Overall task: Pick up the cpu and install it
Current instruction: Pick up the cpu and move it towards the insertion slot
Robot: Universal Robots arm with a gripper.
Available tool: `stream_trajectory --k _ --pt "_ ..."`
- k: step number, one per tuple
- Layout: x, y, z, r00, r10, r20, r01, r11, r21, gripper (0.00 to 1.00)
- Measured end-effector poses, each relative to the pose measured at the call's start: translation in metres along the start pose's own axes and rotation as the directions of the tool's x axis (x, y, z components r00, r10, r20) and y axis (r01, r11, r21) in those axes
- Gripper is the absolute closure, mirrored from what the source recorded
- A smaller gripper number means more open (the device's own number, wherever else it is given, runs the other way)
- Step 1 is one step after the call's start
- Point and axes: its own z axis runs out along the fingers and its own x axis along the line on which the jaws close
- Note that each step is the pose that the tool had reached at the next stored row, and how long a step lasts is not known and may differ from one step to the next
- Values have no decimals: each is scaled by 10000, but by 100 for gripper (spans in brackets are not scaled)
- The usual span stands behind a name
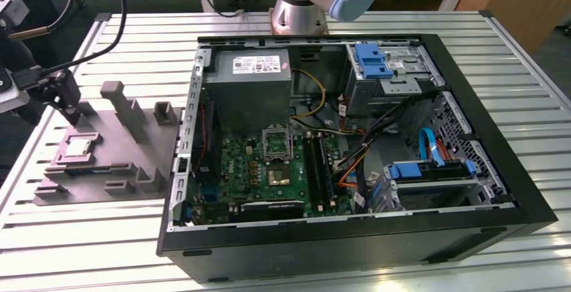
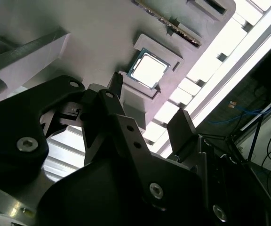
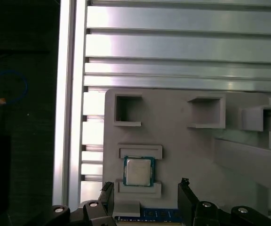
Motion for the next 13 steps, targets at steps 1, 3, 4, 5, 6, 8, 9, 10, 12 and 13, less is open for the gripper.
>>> stream_trajectory --k 1,3,4,5,6,8,9,10,12,13 --pt "0 -3 18 10000 0 1 0 10000 0 35" --pt "1 -6 54 10000 1 0 -1 10000 0 35" --pt "0 -8 71 10000 0 -1 0 10000 0 35" --pt "0 -9 90 10000 1 -1 -1 10000 0 35" --pt "0 -10 106 10000 6 0 -6 10000 0 35" --pt "0 -12 134 10000 32 1 -32 10000 0 35" --pt "0 -14 149 10000 36 2 -36 10000 0 35" --pt "1 -14 160 10000 36 1 -36 10000 0 35" --pt "1 -15 170 10000 36 -1 -36 10000 1 35" --pt "0 -15 174 10000 36 1 -36 10000 0 35"
